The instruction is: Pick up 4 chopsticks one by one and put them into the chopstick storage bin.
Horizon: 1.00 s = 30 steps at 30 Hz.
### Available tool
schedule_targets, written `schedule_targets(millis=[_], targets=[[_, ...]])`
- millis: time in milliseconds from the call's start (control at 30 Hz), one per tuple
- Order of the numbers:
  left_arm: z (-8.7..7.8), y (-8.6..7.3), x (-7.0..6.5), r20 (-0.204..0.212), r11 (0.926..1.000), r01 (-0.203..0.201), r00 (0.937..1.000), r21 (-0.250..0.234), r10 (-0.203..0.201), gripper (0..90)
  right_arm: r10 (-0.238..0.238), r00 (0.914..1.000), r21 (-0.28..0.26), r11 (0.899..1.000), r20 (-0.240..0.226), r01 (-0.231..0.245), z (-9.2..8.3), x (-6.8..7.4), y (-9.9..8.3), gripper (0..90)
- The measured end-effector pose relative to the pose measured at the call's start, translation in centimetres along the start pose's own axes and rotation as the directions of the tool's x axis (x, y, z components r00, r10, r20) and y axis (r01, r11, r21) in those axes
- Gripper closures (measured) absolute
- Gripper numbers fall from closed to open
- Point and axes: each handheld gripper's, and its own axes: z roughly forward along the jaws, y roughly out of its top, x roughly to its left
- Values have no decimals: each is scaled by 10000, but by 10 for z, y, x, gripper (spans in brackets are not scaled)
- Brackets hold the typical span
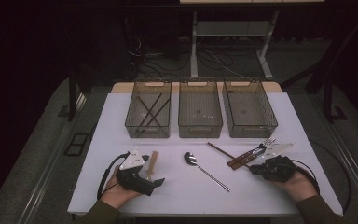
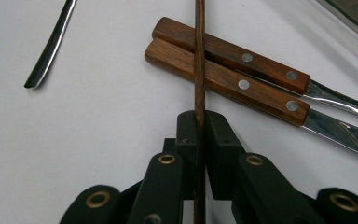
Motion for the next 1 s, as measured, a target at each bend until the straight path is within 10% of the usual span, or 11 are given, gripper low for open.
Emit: schedule_targets(millis=[1000], targets=[[3, -1, 2, -12, 9998, 186, 9998, 87, -186, 0, 41, 9969, -1366, 9905, -780, -148, -22, 1, 16, 838]])
